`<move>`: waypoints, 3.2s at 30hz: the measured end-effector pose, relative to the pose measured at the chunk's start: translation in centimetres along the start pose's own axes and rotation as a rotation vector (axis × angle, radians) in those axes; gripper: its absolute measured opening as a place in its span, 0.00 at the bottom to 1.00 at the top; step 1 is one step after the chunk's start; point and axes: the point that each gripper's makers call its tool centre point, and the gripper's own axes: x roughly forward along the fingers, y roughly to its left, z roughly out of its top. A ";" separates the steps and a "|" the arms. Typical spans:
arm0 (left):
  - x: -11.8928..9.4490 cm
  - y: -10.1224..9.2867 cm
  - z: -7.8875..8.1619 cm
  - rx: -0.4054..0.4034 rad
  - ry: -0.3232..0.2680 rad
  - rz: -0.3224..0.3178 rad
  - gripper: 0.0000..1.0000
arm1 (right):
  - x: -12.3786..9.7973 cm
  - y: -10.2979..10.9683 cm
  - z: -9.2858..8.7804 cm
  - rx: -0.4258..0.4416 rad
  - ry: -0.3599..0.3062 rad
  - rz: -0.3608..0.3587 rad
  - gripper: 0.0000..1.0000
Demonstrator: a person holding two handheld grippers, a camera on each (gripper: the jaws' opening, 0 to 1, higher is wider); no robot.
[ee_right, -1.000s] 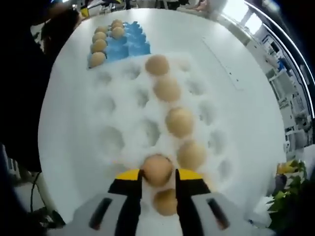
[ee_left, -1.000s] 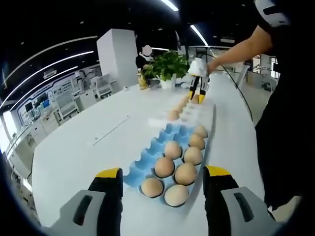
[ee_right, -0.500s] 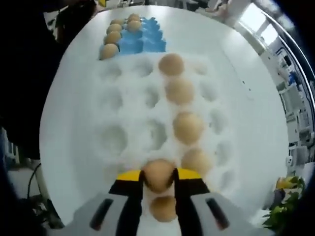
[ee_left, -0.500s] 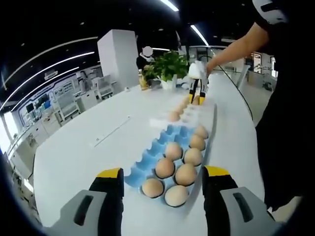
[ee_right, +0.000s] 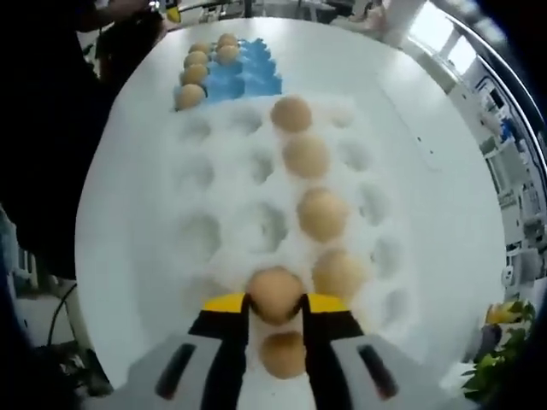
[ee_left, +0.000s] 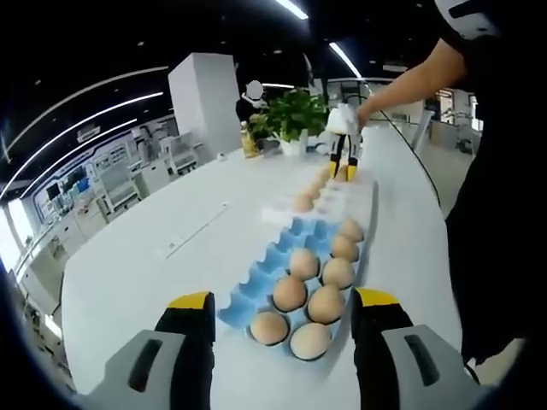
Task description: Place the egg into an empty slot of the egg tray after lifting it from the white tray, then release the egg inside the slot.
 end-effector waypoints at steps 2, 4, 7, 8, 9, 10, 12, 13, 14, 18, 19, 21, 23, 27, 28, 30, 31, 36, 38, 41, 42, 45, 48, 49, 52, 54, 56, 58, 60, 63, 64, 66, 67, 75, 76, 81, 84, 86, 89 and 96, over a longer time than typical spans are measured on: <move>0.2 -0.2 0.1 0.002 0.004 -0.005 0.64 | 0.1 -0.1 0.0 -0.001 -0.001 0.009 0.26; 0.1 -0.4 0.3 0.002 -0.001 -0.010 0.64 | 0.3 -0.1 -0.1 0.011 -0.016 0.018 0.26; 0.0 -0.2 0.3 0.003 -0.004 -0.002 0.64 | 0.3 -0.2 0.0 0.102 -0.082 -0.015 0.25; 0.0 -0.1 0.2 -0.003 -0.005 0.002 0.64 | 0.2 -0.1 0.0 0.121 -0.067 -0.031 0.25; 0.0 0.0 0.1 -0.012 -0.004 0.004 0.64 | 0.1 -0.2 0.0 0.093 -0.027 -0.067 0.24; 0.0 0.0 0.0 -0.015 -0.004 0.005 0.64 | -0.1 -0.2 0.0 0.087 -0.001 -0.076 0.24; -0.1 0.0 -0.1 -0.008 0.000 0.005 0.64 | -0.3 -0.1 0.4 0.090 0.008 -0.080 0.24; -0.2 0.1 0.0 -0.007 -0.002 0.005 0.64 | -0.5 -0.1 0.4 0.082 0.010 -0.082 0.24; -0.2 0.1 0.0 -0.008 -0.004 0.005 0.64 | -0.8 -0.1 0.4 0.080 0.008 -0.084 0.24; -0.2 0.2 -0.1 -0.011 -0.005 0.005 0.64 | -2.3 -0.2 0.8 0.095 -0.015 -0.088 0.24; -0.2 0.2 -0.2 -0.013 -0.004 0.002 0.64 | -2.6 -0.2 0.8 0.101 -0.015 -0.088 0.24; -0.1 0.2 -0.4 -0.013 0.002 0.002 0.64 | -3.0 -0.3 0.9 0.101 -0.011 -0.093 0.24; -0.2 0.3 -0.4 -0.015 -0.003 0.002 0.64 | -3.4 -0.2 1.1 0.098 -0.019 -0.098 0.24; -0.2 0.2 -0.5 -0.015 -0.001 0.000 0.64 | -3.7 -0.1 0.9 0.103 -0.015 -0.100 0.24; -0.1 0.3 -0.5 -0.017 0.001 -0.001 0.64 | -3.7 -0.1 0.8 0.109 -0.014 -0.098 0.24; -0.1 0.3 -0.6 -0.018 0.002 -0.001 0.64 | -3.7 0.0 0.7 0.109 -0.011 -0.098 0.24; -0.1 0.3 -0.6 -0.018 0.002 -0.002 0.64 | -3.8 0.0 0.7 0.109 -0.009 -0.098 0.23; -0.1 0.3 -0.6 -0.020 0.003 -0.001 0.64 | -3.9 0.2 0.8 0.117 -0.012 -0.094 0.23; 0.0 0.3 -0.7 -0.022 0.003 -0.004 0.64 | -3.9 0.3 0.8 0.116 -0.010 -0.094 0.23; 0.0 0.3 -0.7 -0.024 0.004 -0.004 0.64 | -3.8 0.4 1.0 0.110 -0.008 -0.091 0.23; -0.1 0.4 -0.7 -0.023 0.000 -0.002 0.64 | -3.8 0.5 1.2 0.111 -0.012 -0.088 0.23; -0.2 0.4 -0.8 -0.022 0.000 -0.002 0.64 | -4.0 0.5 1.9 0.116 -0.027 -0.090 0.23; -0.2 0.4 -0.9 -0.027 0.000 -0.001 0.64 | -3.9 0.7 2.7 0.098 -0.036 -0.085 0.23; -0.2 0.4 -0.9 -0.027 0.001 -0.002 0.64 | -3.9 0.8 3.1 0.099 -0.040 -0.082 0.23; -0.3 0.4 -0.9 -0.027 -0.002 0.000 0.64 | -3.9 1.0 4.1 0.094 -0.062 -0.071 0.23; -0.4 0.4 -0.8 -0.022 -0.005 0.002 0.64 | -3.9 1.1 5.1 0.069 -0.073 -0.074 0.23; -0.4 0.4 -0.8 -0.024 -0.005 0.002 0.64 | -3.9 1.2 6.2 0.054 -0.092 -0.068 0.23; -0.4 0.4 -0.8 -0.021 -0.004 0.002 0.64 | -3.9 1.2 7.0 0.044 -0.101 -0.063 0.23; -0.5 0.4 -0.7 -0.020 -0.007 0.004 0.64 | -3.7 1.2 7.8 0.033 -0.114 -0.057 0.23; -0.6 0.4 -0.7 -0.017 -0.007 0.008 0.64 | -3.5 1.5 8.7 0.012 -0.122 -0.047 0.23; -0.6 0.3 -0.8 -0.018 -0.006 0.008 0.64 | -3.4 1.5 8.9 0.007 -0.123 -0.044 0.23; -0.7 0.3 -0.8 -0.017 -0.005 0.009 0.64 | -3.2 1.6 9.5 -0.006 -0.128 -0.039 0.23; -0.8 0.3 -0.8 -0.017 -0.006 0.011 0.64 | -3.1 1.7 9.8 -0.009 -0.131 -0.035 0.23; -0.8 0.3 -0.6 -0.014 -0.013 0.015 0.64 | -2.4 1.9 12.2 -0.043 -0.169 -0.013 0.23; -0.8 0.4 -0.6 -0.013 -0.013 0.017 0.64 | -2.4 1.9 12.6 -0.047 -0.174 -0.010 0.23; -0.8 0.3 -0.6 -0.011 -0.012 0.014 0.64 | -1.8 2.0 14.6 -0.081 -0.196 0.006 0.23; -0.8 0.4 -0.7 -0.011 -0.009 0.019 0.64 | -1.5 2.2 15.4 -0.094 -0.206 0.015 0.23; -0.9 0.4 -0.8 -0.014 -0.008 0.019 0.64 | -1.2 2.4 15.9 -0.103 -0.211 0.022 0.23; -1.0 0.4 -1.0 -0.015 -0.002 0.020 0.64 | -0.8 2.5 16.7 -0.117 -0.217 0.031 0.24; -0.8 0.4 -0.9 -0.019 -0.003 0.019 0.64 | -0.1 3.0 18.3 -0.141 -0.232 0.049 0.24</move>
